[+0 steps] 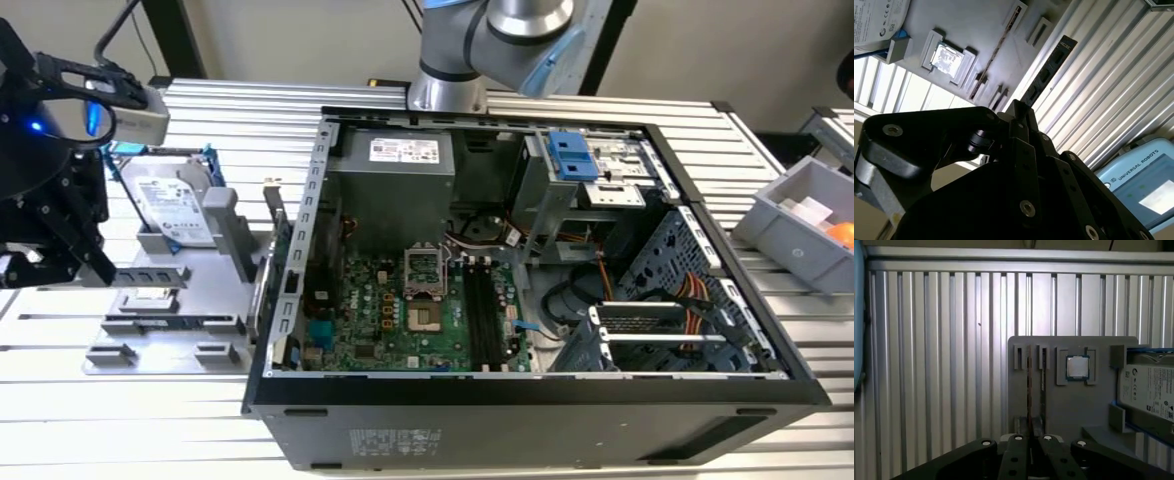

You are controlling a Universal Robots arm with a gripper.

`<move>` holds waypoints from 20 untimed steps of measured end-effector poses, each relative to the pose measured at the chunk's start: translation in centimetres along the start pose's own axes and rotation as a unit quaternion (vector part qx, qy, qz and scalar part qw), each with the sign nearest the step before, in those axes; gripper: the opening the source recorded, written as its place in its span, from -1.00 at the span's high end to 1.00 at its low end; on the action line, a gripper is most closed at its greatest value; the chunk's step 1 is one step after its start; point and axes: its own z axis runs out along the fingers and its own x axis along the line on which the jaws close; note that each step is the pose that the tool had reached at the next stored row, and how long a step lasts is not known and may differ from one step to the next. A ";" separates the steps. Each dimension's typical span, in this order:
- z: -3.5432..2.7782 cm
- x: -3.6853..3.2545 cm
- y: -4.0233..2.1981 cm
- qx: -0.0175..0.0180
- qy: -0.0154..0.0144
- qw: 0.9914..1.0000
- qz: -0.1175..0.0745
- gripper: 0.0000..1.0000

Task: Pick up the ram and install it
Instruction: 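Pick up the ram and move it above insertion slot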

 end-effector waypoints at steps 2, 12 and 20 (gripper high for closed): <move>-0.20 -0.01 0.01 0.000 0.000 1.000 0.000 1.00; -1.15 -0.04 0.02 0.000 0.000 1.000 0.000 1.00; -1.79 -0.06 0.04 0.002 0.000 1.000 0.000 1.00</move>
